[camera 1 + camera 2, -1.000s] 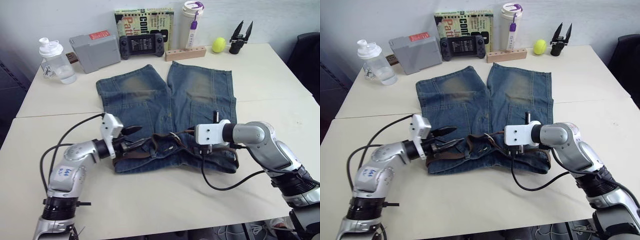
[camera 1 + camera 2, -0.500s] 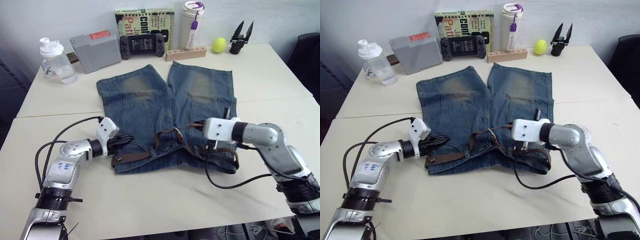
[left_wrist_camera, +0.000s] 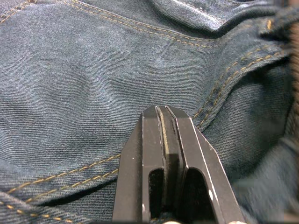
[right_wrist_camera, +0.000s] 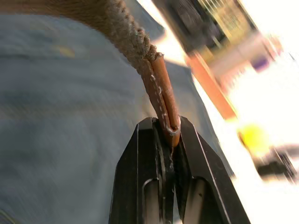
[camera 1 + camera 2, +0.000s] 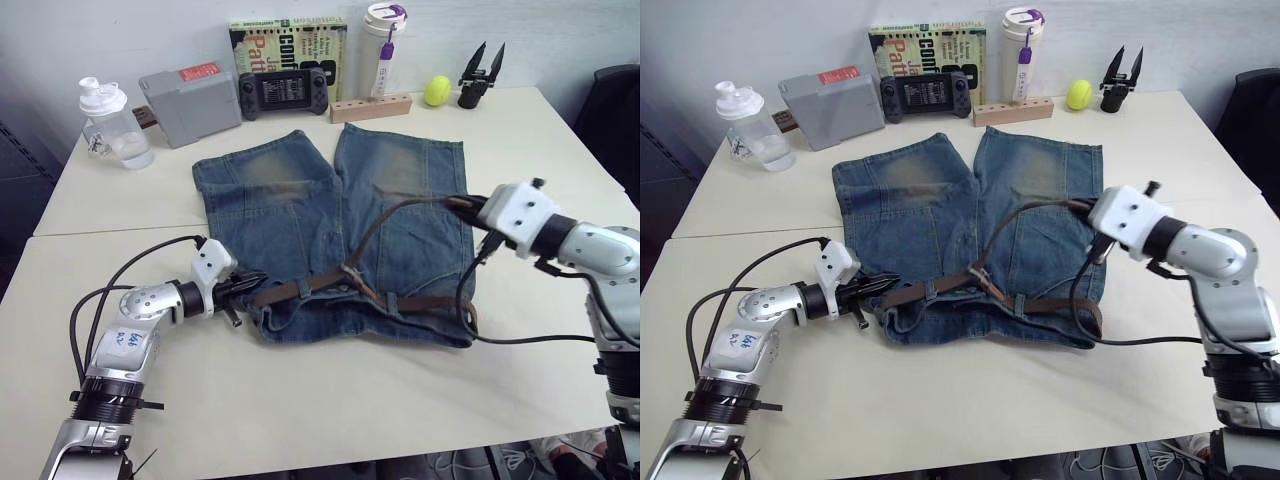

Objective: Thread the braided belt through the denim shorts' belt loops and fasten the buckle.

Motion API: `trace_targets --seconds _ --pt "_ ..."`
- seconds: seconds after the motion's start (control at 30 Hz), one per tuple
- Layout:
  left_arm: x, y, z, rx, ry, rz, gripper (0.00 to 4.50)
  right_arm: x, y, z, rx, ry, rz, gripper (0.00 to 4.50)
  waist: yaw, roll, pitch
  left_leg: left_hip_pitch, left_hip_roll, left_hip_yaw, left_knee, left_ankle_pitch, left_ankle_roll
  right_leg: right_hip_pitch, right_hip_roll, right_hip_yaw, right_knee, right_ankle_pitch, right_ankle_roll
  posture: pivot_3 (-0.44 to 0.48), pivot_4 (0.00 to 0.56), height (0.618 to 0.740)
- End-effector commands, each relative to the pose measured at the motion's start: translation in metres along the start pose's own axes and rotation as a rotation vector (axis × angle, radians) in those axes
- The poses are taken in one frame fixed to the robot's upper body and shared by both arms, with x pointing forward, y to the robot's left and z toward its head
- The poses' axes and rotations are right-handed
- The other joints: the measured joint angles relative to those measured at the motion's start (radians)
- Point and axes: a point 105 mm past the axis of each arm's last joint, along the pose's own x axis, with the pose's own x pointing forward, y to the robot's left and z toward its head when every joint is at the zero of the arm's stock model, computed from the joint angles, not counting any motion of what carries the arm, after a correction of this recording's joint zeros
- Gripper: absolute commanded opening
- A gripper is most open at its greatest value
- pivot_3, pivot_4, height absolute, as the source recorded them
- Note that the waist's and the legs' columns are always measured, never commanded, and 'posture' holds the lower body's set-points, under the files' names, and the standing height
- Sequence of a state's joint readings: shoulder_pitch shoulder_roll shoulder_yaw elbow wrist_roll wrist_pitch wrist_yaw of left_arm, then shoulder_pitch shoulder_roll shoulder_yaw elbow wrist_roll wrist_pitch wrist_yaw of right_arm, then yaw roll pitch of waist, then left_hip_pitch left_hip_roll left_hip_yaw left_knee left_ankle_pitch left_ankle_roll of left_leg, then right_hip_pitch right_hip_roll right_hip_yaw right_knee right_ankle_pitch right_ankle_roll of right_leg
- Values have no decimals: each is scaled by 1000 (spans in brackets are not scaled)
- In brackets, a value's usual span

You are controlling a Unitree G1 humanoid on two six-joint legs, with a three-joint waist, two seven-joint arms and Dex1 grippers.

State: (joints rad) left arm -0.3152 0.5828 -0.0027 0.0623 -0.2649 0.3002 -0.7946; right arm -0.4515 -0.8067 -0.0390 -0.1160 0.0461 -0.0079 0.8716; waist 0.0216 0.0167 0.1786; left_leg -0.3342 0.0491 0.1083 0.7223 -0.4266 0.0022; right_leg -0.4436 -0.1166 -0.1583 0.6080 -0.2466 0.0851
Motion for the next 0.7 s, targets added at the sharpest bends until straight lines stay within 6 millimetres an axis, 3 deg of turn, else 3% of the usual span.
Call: trace_targets --seconds 0.03,0.17,0.2,0.33,0.43,0.7 --pt "-5 3 7 27 -21 14 29 14 24 27 -86 -87 96 0 -1 0 0 0 0 0 0 0 0 0 0 0 0 0 0 0 150 720" --pt "-13 7 39 100 -102 26 29 30 40 41 -92 -130 138 0 -2 -1 1 -1 0 0 0 0 0 -1 0 0 0 0 0 0 150 720" --pt "-16 8 50 108 -142 26 703 35 42 43 -88 -133 137 0 -2 -1 1 -1 0 0 0 0 0 -1 0 0 0 0 0 0 150 720" --pt "-27 -7 100 86 -348 -52 2224 43 45 43 -85 -128 134 0 1 -2 1 -2 0 -1 1 0 0 -1 0 -1 0 0 0 0 150 720" --pt "-26 -24 113 82 -393 -125 3487 45 47 44 -90 -128 139 0 -1 -2 1 -2 0 -1 1 0 0 -1 0 -1 0 0 0 0 150 720" --pt "5 -50 119 149 -390 -213 3487 50 51 52 -119 -158 158 0 -2 -2 1 -1 0 -1 1 0 0 -1 0 -1 0 0 0 0 150 720"
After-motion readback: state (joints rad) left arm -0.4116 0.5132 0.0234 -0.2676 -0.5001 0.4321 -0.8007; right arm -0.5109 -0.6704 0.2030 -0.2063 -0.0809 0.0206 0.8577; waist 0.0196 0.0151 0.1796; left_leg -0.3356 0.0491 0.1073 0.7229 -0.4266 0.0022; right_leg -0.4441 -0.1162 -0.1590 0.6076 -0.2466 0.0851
